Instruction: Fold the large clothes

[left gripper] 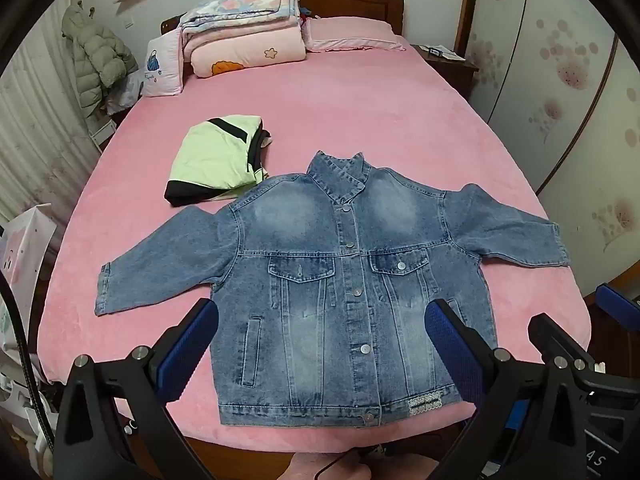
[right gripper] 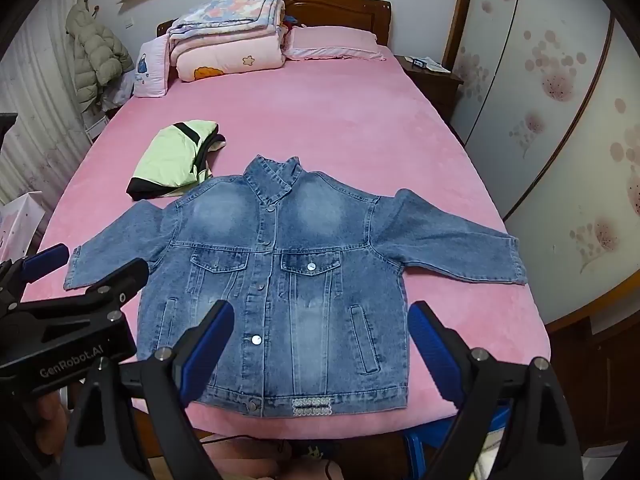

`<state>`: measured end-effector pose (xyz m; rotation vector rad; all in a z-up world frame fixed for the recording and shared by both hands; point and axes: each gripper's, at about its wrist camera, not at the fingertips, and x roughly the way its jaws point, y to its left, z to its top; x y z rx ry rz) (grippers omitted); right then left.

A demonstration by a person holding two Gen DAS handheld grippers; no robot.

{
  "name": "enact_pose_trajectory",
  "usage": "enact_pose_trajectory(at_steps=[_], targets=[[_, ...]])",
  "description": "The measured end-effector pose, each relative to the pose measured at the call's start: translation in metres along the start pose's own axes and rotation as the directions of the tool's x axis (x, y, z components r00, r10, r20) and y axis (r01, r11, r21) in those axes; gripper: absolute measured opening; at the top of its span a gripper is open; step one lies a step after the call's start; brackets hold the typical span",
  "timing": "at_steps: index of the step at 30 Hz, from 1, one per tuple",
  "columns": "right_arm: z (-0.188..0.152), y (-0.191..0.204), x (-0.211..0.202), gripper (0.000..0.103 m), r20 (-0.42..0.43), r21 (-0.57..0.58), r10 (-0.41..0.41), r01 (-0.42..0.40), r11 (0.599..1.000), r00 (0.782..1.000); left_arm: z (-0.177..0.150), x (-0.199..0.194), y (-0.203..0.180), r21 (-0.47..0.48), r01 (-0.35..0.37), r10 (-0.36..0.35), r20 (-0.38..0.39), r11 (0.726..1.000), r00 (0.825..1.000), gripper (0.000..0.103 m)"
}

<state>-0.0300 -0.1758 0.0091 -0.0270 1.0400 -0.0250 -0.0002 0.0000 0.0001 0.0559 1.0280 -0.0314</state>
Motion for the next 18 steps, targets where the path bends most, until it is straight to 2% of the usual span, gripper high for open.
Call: enact_pose_trajectory(at_steps=[18], targets=[[-0.0002, 0.0012, 0.0008, 0.089, -0.008, 0.005, 0.006, -0.006, 1.000, 1.000, -0.0009, 0.0051, 0.0059, 0.000, 0.004, -0.004, 0.006, 1.000, 1.000, 0.100]])
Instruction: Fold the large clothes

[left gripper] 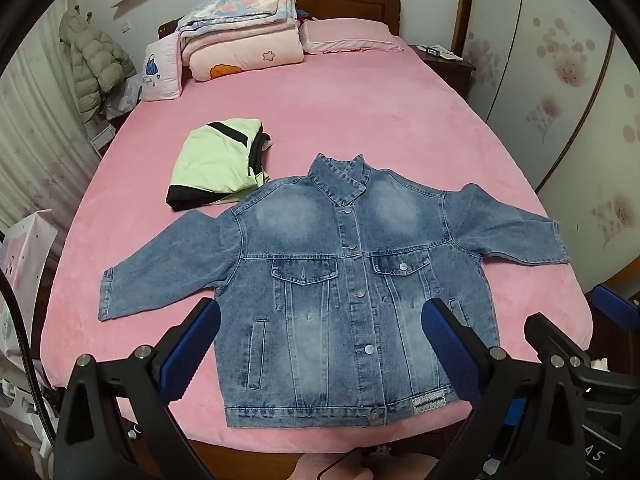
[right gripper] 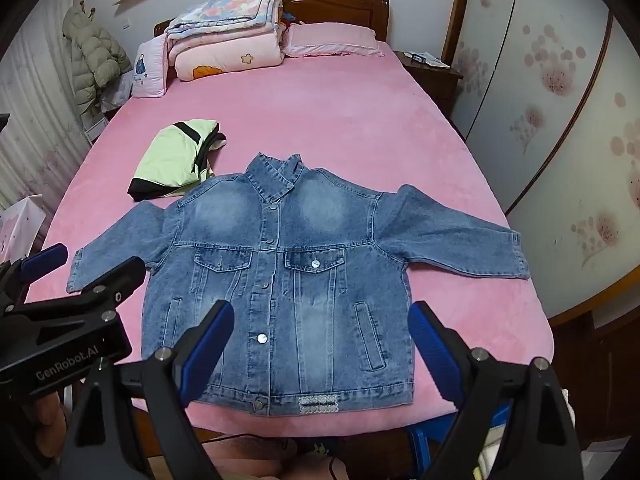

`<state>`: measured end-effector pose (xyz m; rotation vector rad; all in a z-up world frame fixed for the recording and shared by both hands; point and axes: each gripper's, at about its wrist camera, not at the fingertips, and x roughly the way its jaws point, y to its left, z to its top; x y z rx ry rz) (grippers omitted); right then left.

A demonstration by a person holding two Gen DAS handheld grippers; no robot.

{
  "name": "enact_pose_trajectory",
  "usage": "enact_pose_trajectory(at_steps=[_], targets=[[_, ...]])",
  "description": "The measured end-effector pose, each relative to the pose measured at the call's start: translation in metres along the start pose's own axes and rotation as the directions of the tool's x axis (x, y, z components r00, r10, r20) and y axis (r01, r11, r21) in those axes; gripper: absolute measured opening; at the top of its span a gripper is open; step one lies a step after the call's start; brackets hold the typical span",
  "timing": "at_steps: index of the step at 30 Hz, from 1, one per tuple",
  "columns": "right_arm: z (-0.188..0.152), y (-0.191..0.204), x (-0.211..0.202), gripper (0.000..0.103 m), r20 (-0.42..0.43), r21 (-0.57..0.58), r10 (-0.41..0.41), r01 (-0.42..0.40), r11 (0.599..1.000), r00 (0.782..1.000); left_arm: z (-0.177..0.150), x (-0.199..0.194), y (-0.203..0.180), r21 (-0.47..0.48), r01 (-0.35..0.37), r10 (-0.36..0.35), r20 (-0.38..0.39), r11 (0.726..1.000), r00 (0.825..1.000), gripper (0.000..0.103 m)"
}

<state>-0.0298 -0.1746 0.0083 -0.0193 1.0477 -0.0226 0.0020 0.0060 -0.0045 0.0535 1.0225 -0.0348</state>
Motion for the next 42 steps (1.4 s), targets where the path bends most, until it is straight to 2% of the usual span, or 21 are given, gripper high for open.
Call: enact_pose_trajectory(at_steps=[23, 28, 33, 42], targets=[[0.002, 0.000, 0.001, 0.088, -0.019, 0.058, 0.001, 0.000, 0.998, 1.000, 0.006, -0.009, 0.003, 0.045, 0.027, -0.028, 0.017, 0.999, 0.999, 0.099], [0.004, 0.003, 0.000, 0.081, -0.020, 0.057, 0.003, -0.002, 0.998, 1.000, 0.007, -0.012, 0.008, 0.054, 0.037, -0.039, 0.026, 0.998, 0.999, 0.099], [0.003, 0.008, -0.002, 0.080, -0.023, 0.068, 0.000, 0.002, 0.998, 1.000, 0.008, -0.014, 0.013, 0.061, 0.051, -0.054, 0.035, 0.997, 0.998, 0.099], [0.005, 0.019, -0.008, 0.080, -0.007, 0.054, -0.053, 0.053, 0.997, 0.999, 0.013, -0.016, 0.023, 0.052, 0.094, -0.096, 0.051, 0.994, 0.994, 0.099]])
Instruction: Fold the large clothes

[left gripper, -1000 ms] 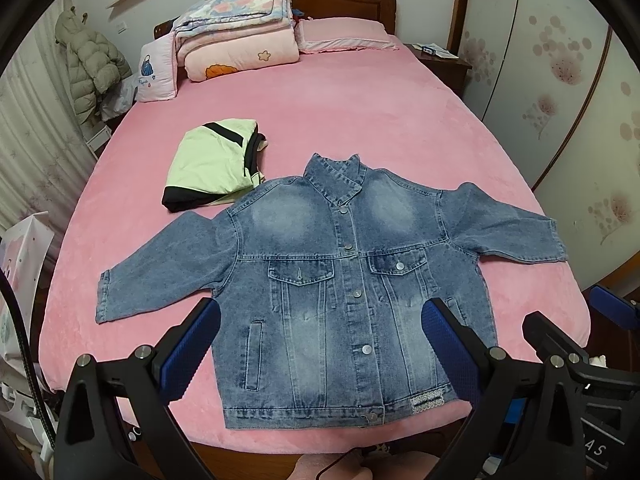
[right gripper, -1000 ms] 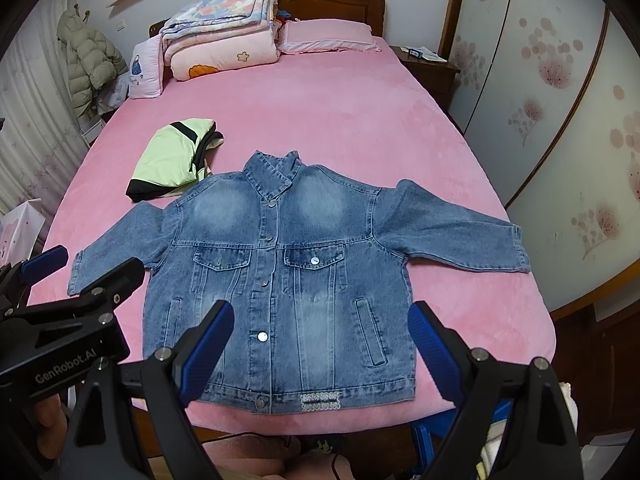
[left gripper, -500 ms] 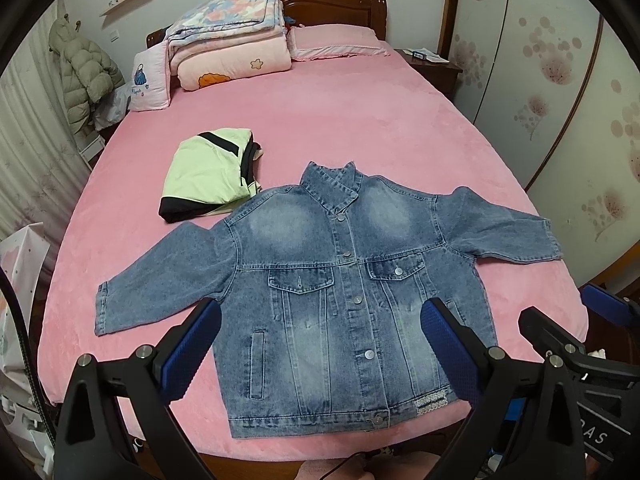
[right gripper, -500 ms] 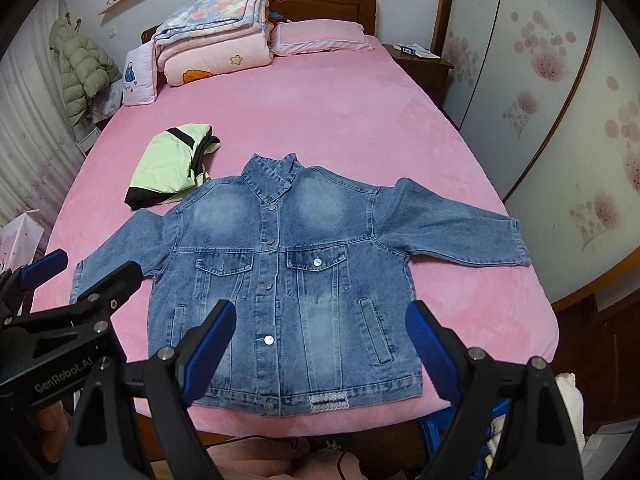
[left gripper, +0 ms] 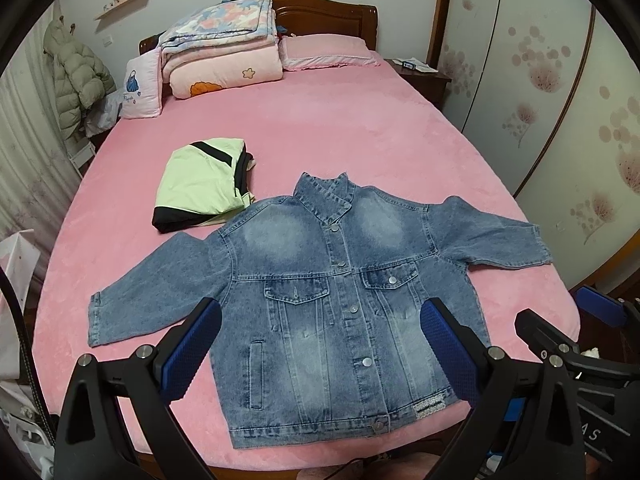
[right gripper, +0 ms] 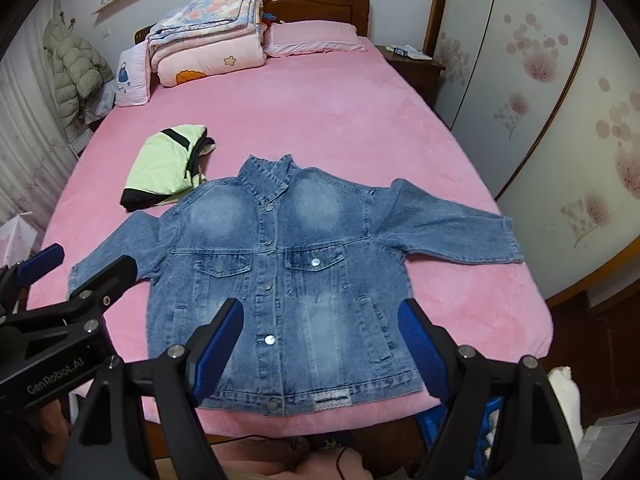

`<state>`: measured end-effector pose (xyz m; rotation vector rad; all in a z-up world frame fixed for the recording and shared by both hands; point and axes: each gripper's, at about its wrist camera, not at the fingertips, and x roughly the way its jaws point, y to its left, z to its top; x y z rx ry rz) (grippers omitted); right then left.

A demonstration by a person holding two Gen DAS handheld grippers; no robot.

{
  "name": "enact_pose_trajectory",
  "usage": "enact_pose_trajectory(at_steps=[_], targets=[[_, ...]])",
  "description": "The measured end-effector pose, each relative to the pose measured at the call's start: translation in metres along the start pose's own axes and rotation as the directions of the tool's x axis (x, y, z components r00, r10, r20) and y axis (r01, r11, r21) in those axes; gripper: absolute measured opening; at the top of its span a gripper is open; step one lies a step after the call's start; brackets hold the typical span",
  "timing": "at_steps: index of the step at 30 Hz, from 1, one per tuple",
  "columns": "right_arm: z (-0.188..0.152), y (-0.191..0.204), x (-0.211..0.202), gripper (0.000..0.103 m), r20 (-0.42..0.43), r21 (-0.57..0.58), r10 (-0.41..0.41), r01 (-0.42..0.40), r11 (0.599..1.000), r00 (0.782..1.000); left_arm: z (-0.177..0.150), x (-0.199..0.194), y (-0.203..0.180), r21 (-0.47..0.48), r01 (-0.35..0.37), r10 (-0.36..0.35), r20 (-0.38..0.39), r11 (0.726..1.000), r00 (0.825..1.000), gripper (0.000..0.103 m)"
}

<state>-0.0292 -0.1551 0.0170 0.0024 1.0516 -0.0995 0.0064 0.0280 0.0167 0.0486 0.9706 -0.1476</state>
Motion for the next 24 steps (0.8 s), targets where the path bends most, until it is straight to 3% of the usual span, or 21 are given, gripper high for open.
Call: enact_pose_trajectory(at_steps=[9, 24], targets=[[0.005, 0.002, -0.015, 0.080, 0.064, -0.036, 0.000, 0.002, 0.999, 0.998, 0.011, -0.003, -0.005, -0.004, 0.028, -0.028, 0.010, 1.000, 1.000, 0.099], [0.004, -0.029, -0.027, 0.080, 0.132, 0.023, 0.041, -0.045, 0.999, 0.990, 0.030, -0.027, -0.050, 0.118, 0.044, -0.057, 0.106, 0.992, 0.993, 0.099]])
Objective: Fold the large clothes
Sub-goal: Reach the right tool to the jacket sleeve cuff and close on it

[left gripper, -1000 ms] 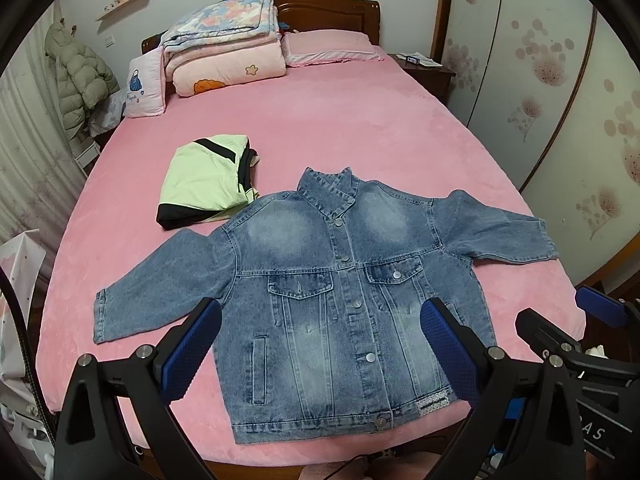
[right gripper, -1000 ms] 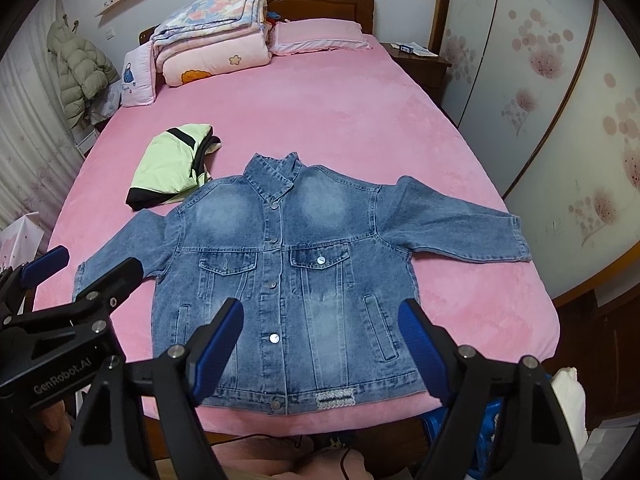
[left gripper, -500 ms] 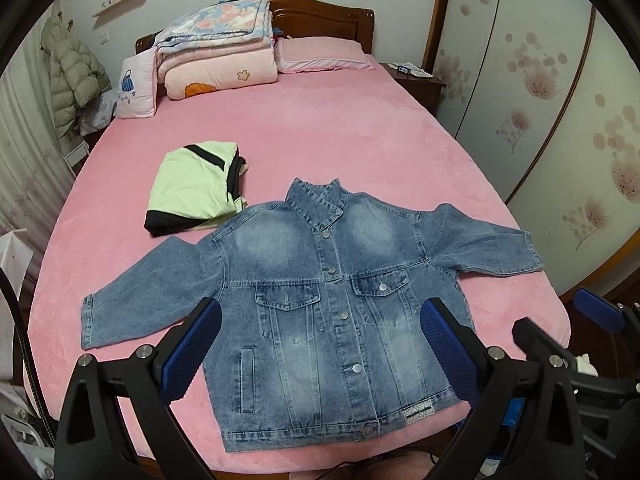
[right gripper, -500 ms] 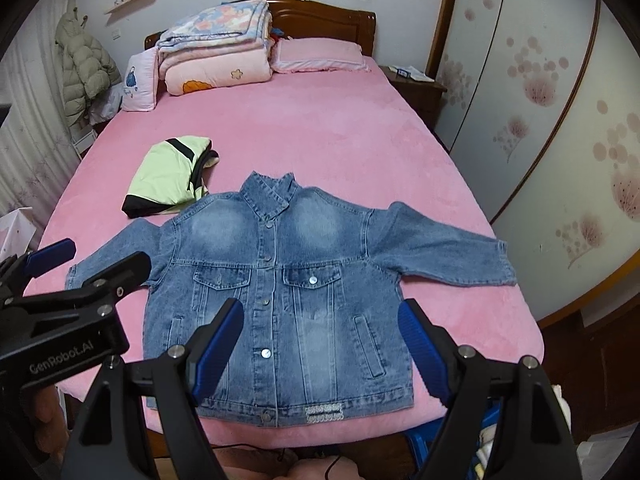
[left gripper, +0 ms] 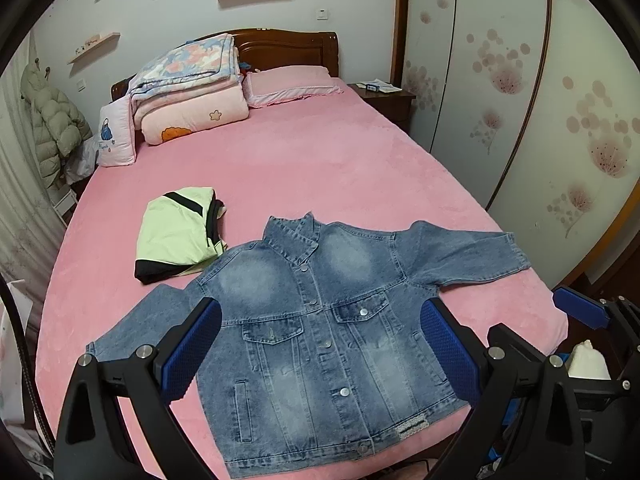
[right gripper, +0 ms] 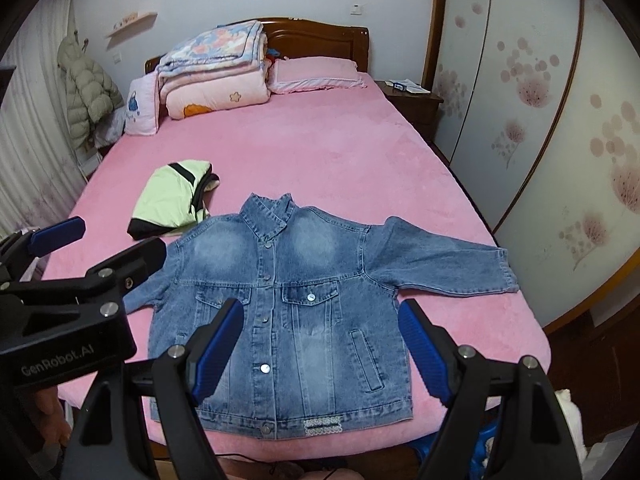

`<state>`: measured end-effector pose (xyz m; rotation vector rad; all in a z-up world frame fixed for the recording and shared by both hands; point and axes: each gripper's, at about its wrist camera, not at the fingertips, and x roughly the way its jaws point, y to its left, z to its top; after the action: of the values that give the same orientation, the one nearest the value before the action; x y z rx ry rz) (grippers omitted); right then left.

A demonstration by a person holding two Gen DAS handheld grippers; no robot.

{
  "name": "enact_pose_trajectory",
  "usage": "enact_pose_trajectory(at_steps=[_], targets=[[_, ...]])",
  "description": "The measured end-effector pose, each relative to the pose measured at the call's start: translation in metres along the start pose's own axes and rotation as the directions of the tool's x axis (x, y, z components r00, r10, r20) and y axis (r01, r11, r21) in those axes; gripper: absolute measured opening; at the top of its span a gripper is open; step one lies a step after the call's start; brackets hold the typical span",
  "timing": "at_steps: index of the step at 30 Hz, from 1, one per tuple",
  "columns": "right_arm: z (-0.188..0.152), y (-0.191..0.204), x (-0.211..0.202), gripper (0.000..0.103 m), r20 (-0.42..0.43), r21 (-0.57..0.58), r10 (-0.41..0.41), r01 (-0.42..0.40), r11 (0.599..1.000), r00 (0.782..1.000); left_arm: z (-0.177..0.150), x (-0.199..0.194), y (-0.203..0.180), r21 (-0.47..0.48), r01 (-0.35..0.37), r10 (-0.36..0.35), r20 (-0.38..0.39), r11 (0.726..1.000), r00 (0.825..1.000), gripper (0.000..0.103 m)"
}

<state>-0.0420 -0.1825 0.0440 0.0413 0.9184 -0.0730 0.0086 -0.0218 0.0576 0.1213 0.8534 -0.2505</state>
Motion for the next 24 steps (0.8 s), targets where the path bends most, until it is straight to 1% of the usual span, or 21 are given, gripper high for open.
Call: enact_pose_trajectory(at_steps=[5, 7, 10, 13, 16, 18, 20, 24], targets=[[0.003, -0.015, -0.006, 0.080, 0.023, 0.035, 0.011, -0.012, 0.999, 1.000, 0.007, -0.001, -0.008, 0.000, -0.005, 0.005, 0.011, 1.000, 1.000, 0.099], [0.004, -0.025, -0.007, 0.080, 0.039, 0.046, 0.013, -0.015, 0.999, 0.999, 0.010, 0.001, -0.012, -0.011, -0.008, 0.008, 0.003, 1.000, 1.000, 0.099], [0.008, -0.043, -0.006, 0.080, 0.048, 0.063, 0.021, -0.024, 0.998, 0.999, 0.019, 0.007, -0.023, -0.046, -0.002, 0.001, -0.010, 0.999, 1.000, 0.099], [0.013, -0.069, -0.005, 0.080, 0.069, 0.078, 0.019, -0.024, 0.997, 0.997, 0.029, 0.011, -0.040, -0.083, -0.004, 0.005, 0.015, 0.997, 1.000, 0.099], [0.018, -0.102, -0.002, 0.080, 0.074, 0.098, 0.018, -0.025, 0.995, 0.997, 0.043, 0.017, -0.068, -0.109, 0.011, -0.006, 0.046, 0.994, 0.999, 0.099], [0.021, -0.123, -0.001, 0.080, 0.083, 0.103, 0.017, -0.026, 0.994, 0.996, 0.049, 0.022, -0.087, -0.101, 0.024, -0.017, 0.065, 0.995, 0.998, 0.099], [0.024, -0.151, 0.002, 0.080, 0.092, 0.107, 0.000, -0.010, 0.994, 0.996, 0.061, 0.031, -0.118, -0.072, 0.028, -0.024, 0.061, 0.997, 0.998, 0.099], [0.029, -0.199, 0.010, 0.080, 0.097, 0.146, -0.017, 0.003, 0.989, 0.995, 0.082, 0.051, -0.174, -0.033, 0.084, -0.082, 0.037, 0.996, 0.996, 0.099]])
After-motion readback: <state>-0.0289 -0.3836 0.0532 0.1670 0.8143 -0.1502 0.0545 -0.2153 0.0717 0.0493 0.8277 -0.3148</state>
